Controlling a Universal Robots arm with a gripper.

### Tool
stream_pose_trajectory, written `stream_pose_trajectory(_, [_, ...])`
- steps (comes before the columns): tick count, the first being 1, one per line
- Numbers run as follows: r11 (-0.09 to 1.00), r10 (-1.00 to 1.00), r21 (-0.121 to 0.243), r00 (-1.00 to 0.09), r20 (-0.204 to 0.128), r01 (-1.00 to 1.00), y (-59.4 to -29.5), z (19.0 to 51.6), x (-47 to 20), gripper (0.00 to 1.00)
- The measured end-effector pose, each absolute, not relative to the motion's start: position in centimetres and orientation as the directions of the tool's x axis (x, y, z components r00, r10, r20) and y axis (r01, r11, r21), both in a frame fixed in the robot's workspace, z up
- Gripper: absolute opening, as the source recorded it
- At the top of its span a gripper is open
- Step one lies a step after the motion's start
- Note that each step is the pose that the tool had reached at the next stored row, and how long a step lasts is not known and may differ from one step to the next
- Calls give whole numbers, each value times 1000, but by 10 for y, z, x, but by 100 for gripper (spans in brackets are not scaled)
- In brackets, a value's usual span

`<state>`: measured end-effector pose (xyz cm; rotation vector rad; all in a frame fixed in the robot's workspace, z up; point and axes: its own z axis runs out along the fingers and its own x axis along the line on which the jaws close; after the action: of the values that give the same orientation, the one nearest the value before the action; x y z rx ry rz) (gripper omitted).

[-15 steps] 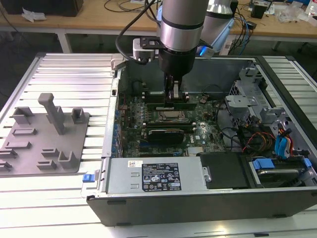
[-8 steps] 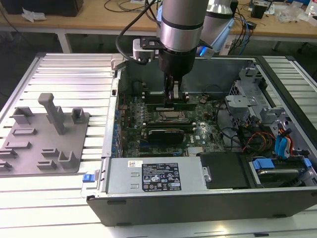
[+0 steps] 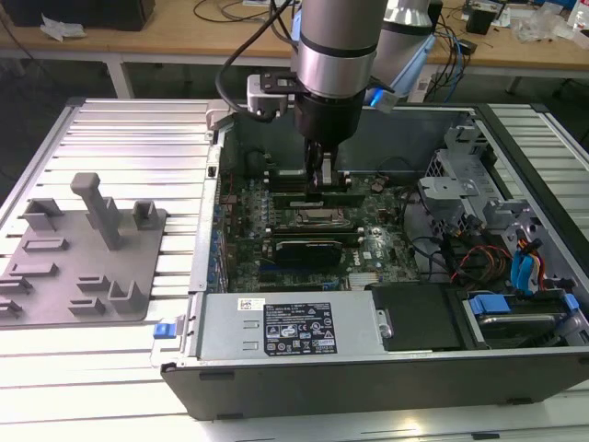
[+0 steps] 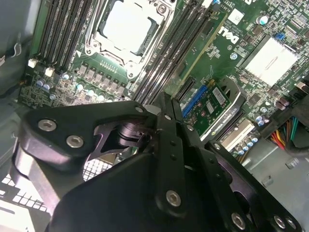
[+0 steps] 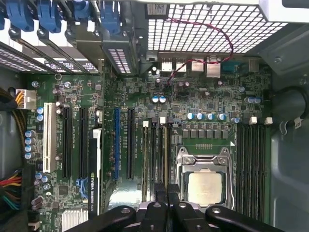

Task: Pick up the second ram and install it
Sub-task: 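Insert the second ram into the second slot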

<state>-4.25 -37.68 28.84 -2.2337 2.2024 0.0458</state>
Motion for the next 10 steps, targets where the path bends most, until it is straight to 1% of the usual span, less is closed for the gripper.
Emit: stream_pose_trajectory(10, [-14, -1000, 16, 14, -24, -1000, -377, 280, -43, 9])
